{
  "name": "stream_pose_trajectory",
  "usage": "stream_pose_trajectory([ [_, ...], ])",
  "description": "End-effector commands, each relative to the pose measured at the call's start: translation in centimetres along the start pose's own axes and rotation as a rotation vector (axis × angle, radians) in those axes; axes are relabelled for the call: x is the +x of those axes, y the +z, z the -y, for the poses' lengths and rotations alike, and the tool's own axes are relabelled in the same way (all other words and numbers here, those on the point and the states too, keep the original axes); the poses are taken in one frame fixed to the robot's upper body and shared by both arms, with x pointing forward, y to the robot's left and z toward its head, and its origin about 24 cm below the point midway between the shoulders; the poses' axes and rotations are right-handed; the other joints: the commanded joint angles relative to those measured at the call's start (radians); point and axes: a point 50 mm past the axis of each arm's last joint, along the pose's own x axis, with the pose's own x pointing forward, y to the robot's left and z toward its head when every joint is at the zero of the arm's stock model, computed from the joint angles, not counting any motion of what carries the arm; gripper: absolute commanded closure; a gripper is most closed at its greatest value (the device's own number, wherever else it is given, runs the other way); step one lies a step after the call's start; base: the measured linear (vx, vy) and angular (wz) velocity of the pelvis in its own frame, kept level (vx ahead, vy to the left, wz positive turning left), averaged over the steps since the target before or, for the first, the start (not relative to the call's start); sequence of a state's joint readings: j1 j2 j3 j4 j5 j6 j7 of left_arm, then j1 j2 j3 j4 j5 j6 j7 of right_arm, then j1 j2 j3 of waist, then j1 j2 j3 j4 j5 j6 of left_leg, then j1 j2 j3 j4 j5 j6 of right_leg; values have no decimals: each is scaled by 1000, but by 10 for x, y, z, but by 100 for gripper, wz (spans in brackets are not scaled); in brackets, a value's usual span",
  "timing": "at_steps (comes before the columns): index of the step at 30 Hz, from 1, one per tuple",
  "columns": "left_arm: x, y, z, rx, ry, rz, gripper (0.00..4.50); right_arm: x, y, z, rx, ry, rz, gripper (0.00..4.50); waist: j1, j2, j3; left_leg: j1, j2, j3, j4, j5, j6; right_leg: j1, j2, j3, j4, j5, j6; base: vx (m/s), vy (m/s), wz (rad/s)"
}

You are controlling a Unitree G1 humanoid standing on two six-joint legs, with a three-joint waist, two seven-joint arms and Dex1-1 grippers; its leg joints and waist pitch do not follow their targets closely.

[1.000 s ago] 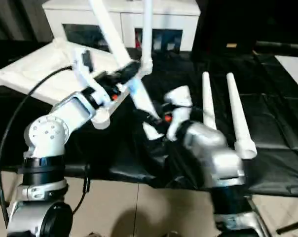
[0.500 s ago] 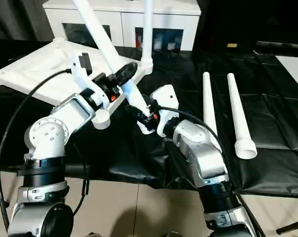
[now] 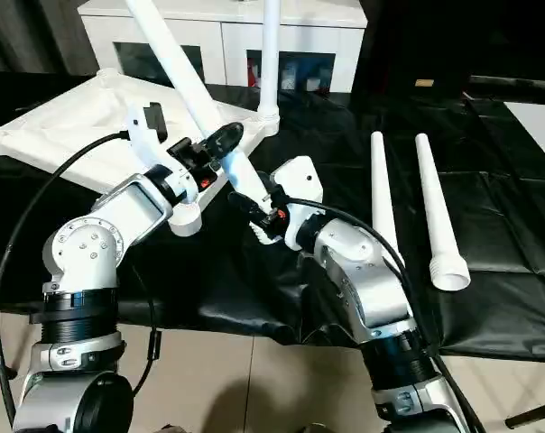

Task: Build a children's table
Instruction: Pick table leg

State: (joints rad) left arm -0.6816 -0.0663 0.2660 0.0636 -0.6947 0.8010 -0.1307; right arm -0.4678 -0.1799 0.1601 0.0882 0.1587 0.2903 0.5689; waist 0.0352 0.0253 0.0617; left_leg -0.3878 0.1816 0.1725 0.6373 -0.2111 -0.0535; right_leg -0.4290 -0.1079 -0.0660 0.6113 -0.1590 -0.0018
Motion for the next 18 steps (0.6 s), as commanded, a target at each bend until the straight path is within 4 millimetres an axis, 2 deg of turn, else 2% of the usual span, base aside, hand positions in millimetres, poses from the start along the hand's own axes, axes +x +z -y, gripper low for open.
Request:
stream_pose_trajectory([
  [1, 3, -5, 10, -5, -66, -32, 260, 4, 2, -6, -22, 45, 4, 263, 2, -6, -83, 9, 26, -4, -75, -59, 94, 73, -21, 31, -53, -83, -250, 0, 0, 0],
  [18, -1, -7, 14, 34, -156, -55, 262, 4, 4, -13, -38, 116, 14, 263, 2, -6, -84, 10, 26, -4, -73, -56, 99, 73, -21, 31, -51, -81, -256, 0, 0, 0],
])
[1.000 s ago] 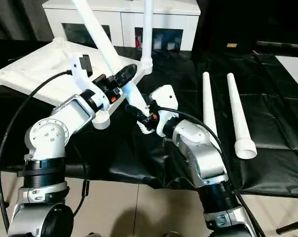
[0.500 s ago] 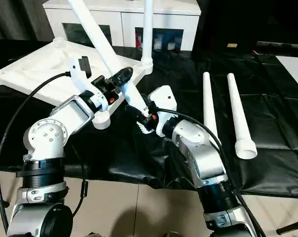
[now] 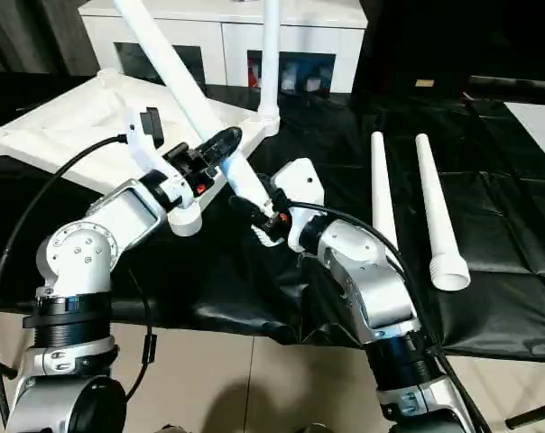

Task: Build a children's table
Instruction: Pick table leg

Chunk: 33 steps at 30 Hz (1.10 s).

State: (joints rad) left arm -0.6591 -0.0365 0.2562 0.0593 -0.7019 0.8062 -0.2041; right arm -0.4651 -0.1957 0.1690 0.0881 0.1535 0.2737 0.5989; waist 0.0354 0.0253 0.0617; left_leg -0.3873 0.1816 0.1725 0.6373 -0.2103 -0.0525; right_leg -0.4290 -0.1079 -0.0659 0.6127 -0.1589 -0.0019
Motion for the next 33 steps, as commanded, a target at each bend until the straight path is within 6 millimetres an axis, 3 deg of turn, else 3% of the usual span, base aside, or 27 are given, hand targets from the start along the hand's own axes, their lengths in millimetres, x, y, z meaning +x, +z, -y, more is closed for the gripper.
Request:
stream_pose_trajectory([
  [1, 5, -5, 17, 21, -106, -40, 262, 6, 5, -11, -29, 78, 16, 263, 2, -6, -84, 10, 26, -4, -74, -53, 98, 73, -21, 31, -52, -76, -257, 0, 0, 0],
  [2, 4, -4, 16, 39, -118, -45, 262, 6, 6, -10, 5, 81, 28, 228, 2, -7, -84, 10, 26, -4, -73, -52, 99, 73, -21, 31, -52, -75, -258, 0, 0, 0],
  [4, 3, -4, 16, 50, -127, -49, 262, 6, 8, -10, 26, 82, 35, 228, 2, -6, -84, 10, 26, -4, -74, -53, 102, 72, -21, 31, -51, -79, -256, 0, 0, 0],
  [5, 2, -3, 16, 75, -150, -60, 262, 5, 10, -7, 95, 87, 54, 193, 0, -8, -83, 10, 25, -3, -74, -58, 104, 73, -20, 31, -52, -81, -257, 0, 0, 0],
  [10, -4, 3, 21, 173, -278, -128, 263, -1, 19, -3, 220, 186, 36, 175, 3, -5, -84, 14, 26, -5, -76, -45, 104, 73, -19, 31, -46, -68, -267, 0, 0, 0],
  [15, -8, 6, 22, 215, -352, -180, 264, -9, 22, -2, 283, 302, -15, 175, 6, -4, -83, 15, 27, -3, -75, -38, 94, 73, -21, 33, -43, -56, -275, 0, 0, 0],
  [16, -11, 8, 24, 228, -398, -197, 264, -14, 22, 0, 298, 350, -50, 175, 8, -10, -84, 15, 25, -2, -75, -44, 92, 76, -22, 33, -45, -67, -274, 0, 0, 0],
  [23, -20, 16, 34, 199, -577, -216, 264, -27, 25, 3, 356, 452, -132, 175, 12, -13, -83, 14, 25, -2, -76, -60, 68, 78, -24, 34, -45, -103, -271, 0, 0, 0],
  [33, -31, 12, 33, 203, -665, -275, 264, -37, 33, 3, 432, 536, -116, 175, 15, -11, -81, 15, 27, -1, -77, -83, 44, 72, -23, 35, -49, -153, -249, 0, 0, 0],
])
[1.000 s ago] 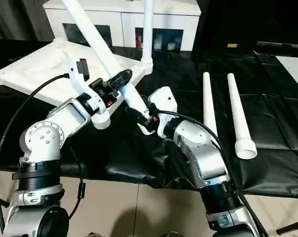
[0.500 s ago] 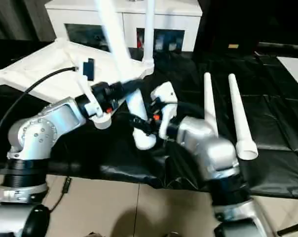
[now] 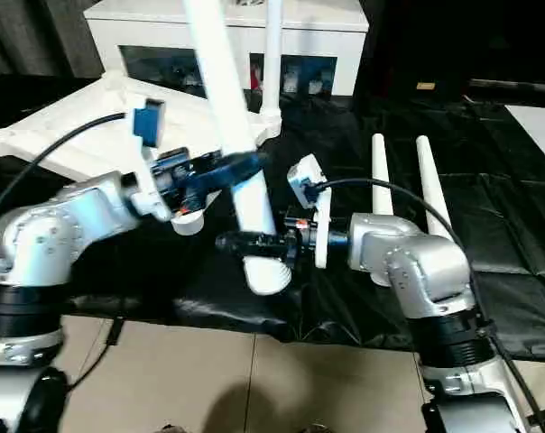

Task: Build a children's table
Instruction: Pick table leg

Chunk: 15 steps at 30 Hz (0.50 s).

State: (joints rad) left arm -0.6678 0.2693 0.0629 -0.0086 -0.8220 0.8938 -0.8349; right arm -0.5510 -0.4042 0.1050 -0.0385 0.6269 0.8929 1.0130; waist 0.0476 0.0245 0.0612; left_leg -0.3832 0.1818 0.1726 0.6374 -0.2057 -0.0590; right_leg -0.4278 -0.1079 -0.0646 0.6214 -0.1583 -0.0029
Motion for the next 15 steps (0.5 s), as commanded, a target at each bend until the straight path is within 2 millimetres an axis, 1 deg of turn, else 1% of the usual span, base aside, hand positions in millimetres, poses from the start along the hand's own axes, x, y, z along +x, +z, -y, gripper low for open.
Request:
stream_pose_trajectory([
  [1, 1, -1, 5, 11, -40, -28, 264, -6, 9, -2, -24, -5, 17, 175, 3, -11, -81, 11, 27, -1, -77, -90, 49, 70, -24, 34, -59, -159, -246, 0, 0, 0],
  [2, 0, -2, 6, 13, -49, -40, 264, -7, 9, -4, -19, 8, 15, 192, 6, -9, -81, 15, 27, 0, -77, -96, 43, 67, -23, 35, -60, -172, -244, 0, 0, 0],
  [4, 0, -3, 5, 20, -48, -52, 264, -7, 9, -5, -15, 14, 16, 192, 8, -9, -79, 12, 26, -1, -79, -106, 35, 69, -22, 35, -61, -194, -233, 0, 0, 0],
  [6, 0, -3, 4, 28, -43, -51, 264, -7, 8, -7, -11, 17, 14, 213, 10, -8, -79, 14, 27, -1, -79, -118, 26, 67, -23, 36, -63, -212, -224, 0, 0, 0],
  [9, 0, -3, 4, 29, -42, -45, 264, -4, 7, -7, -21, 6, 11, 237, 12, -10, -77, 12, 26, -1, -81, -133, 13, 66, -23, 36, -68, -246, -210, 0, 0, 0],
  [10, 0, -3, 4, 29, -42, -45, 264, -4, 7, -7, -22, 4, 11, 237, 13, -9, -77, 12, 26, -1, -81, -137, 11, 66, -24, 36, -68, -253, -208, 0, 0, 0],
  [11, 1, -4, 4, 28, -42, -42, 264, -1, 6, -7, -35, -10, 10, 251, 12, -9, -77, 11, 26, -2, -82, -142, 6, 65, -24, 35, -68, -266, -203, 0, 0, 0],
  [13, 1, -4, 4, 27, -42, -40, 264, 0, 5, -6, -40, -19, 12, 259, 12, -9, -77, 11, 27, -3, -82, -146, 2, 65, -24, 35, -69, -272, -197, 0, 0, 0],
  [15, 0, -5, 3, 25, -37, -38, 264, 5, 2, -4, -55, -61, 2, 260, 10, -11, -77, 7, 25, -4, -84, -145, -4, 66, -24, 34, -69, -284, -184, 0, 0, 0],
])
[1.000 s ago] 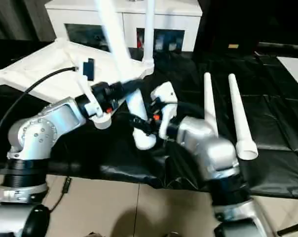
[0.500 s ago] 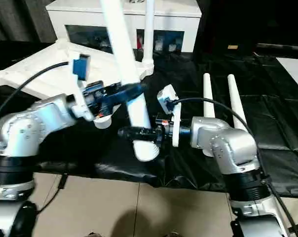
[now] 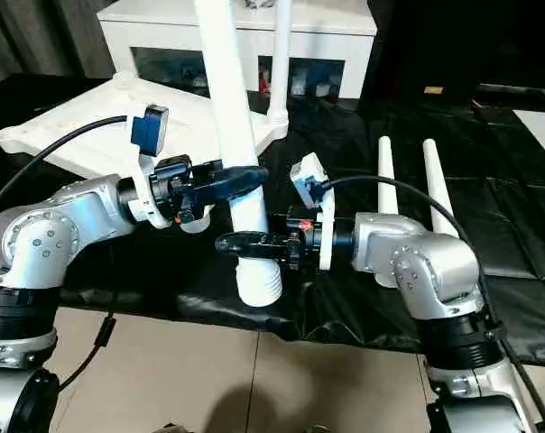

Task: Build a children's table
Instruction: Pick table leg

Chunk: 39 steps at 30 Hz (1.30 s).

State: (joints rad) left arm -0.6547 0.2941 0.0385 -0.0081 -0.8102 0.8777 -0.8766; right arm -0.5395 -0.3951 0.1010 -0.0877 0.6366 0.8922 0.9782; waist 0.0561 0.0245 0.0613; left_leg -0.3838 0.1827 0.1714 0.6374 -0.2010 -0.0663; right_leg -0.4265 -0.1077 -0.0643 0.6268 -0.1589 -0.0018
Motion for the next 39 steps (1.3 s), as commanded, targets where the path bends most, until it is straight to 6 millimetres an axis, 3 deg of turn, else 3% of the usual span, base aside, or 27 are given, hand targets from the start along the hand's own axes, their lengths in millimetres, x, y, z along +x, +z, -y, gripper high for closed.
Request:
stream_pose_trajectory([
  [1, 3, -1, 3, 14, -18, -9, 264, 3, -2, 1, -27, -57, -15, 263, 1, -11, -78, 8, 24, -3, -84, -149, 3, 65, -24, 33, -75, -286, -182, 0, 0, 0],
  [4, 3, -1, 2, 14, -13, -6, 264, 6, -4, 3, -38, -80, -23, 263, 1, -11, -77, 9, 25, -3, -84, -152, 3, 62, -23, 34, -75, -287, -181, 0, 0, 0],
  [6, 2, 1, -2, 42, 39, 9, 264, 10, -5, 11, -76, -194, -20, 264, 0, -10, -77, 7, 26, -4, -86, -153, -2, 62, -25, 34, -76, -290, -174, 0, 0, 0],
  [9, 2, 5, -18, 105, 220, 45, 264, 13, -6, 21, -141, -325, -22, 264, -3, -9, -75, 8, 26, -4, -88, -169, -18, 59, -24, 34, -82, -312, -158, 0, 0, 0],
  [11, 3, 9, -29, 127, 360, 79, 208, 16, -5, 27, -186, -406, -17, 264, 0, -7, -77, 17, 24, -1, -86, -178, -24, 54, -23, 36, -83, -310, -156, 0, 0, 0],
  [13, 4, 10, -34, 113, 436, 105, 194, 20, -3, 31, -251, -493, -8, 264, -2, -9, -75, 15, 23, -1, -87, -177, -41, 55, -20, 35, -83, -303, -154, 0, 0, 0],
  [15, 6, 9, -34, 121, 464, 105, 191, 23, -2, 33, -274, -534, -2, 264, -5, -11, -76, 7, 23, -4, -90, -181, -36, 63, -22, 34, -80, -304, -149, 0, 0, 0],
  [17, 14, 4, -36, 161, 535, 101, 162, 29, 0, 37, -310, -618, 15, 265, -7, -12, -76, 6, 23, -4, -89, -173, -27, 62, -23, 35, -80, -287, -148, 0, 0, 0],
  [23, 24, 0, -38, 156, 603, 135, 132, 40, 1, 41, -333, -681, 31, 265, -10, -15, -81, 2, 22, -3, -85, -123, 2, 68, -21, 34, -74, -207, -163, 0, 0, 0],
  [24, 25, 0, -39, 144, 611, 141, 132, 41, 1, 41, -336, -683, 32, 265, -11, -15, -81, 2, 22, -3, -84, -116, 7, 68, -21, 34, -71, -188, -172, 0, 0, 0],
  [25, 26, 0, -40, 131, 617, 149, 168, 42, 1, 41, -343, -684, 32, 265, -10, -15, -81, 1, 22, -3, -85, -114, 9, 69, -21, 34, -71, -183, -176, 0, 0, 0],
  [26, 26, -1, -40, 114, 622, 156, 176, 44, 1, 41, -349, -687, 35, 265, -11, -15, -81, 2, 22, -3, -84, -113, 13, 69, -20, 34, -70, -172, -183, 0, 0, 0],
  [29, 27, -2, -41, 110, 630, 159, 174, 46, 1, 41, -356, -689, 39, 265, -12, -13, -80, 3, 23, -3, -85, -118, 19, 69, -21, 34, -70, -166, -195, 0, 0, 0],
  [31, 26, -2, -41, 109, 638, 163, 212, 47, 1, 41, -360, -690, 42, 265, -15, -13, -80, 4, 23, -2, -85, -125, 20, 69, -20, 34, -71, -167, -198, 0, 0, 0],
  [33, 25, -1, -42, 100, 636, 176, 212, 46, 3, 42, -361, -696, 48, 265, -15, -13, -80, 3, 23, -2, -85, -124, 22, 71, -21, 34, -71, -168, -198, 0, 0, 0],
  [34, 25, -1, -42, 99, 635, 177, 241, 46, 3, 42, -361, -697, 49, 265, -16, -13, -79, 4, 23, -2, -85, -131, 23, 69, -20, 34, -72, -172, -198, 0, 0, 0],
  [39, 19, 3, -43, 93, 649, 193, 260, 42, 6, 45, -367, -716, 57, 265, -18, -16, -78, 5, 24, -2, -86, -142, 19, 68, -21, 34, -73, -195, -191, 0, 0, 0],
])
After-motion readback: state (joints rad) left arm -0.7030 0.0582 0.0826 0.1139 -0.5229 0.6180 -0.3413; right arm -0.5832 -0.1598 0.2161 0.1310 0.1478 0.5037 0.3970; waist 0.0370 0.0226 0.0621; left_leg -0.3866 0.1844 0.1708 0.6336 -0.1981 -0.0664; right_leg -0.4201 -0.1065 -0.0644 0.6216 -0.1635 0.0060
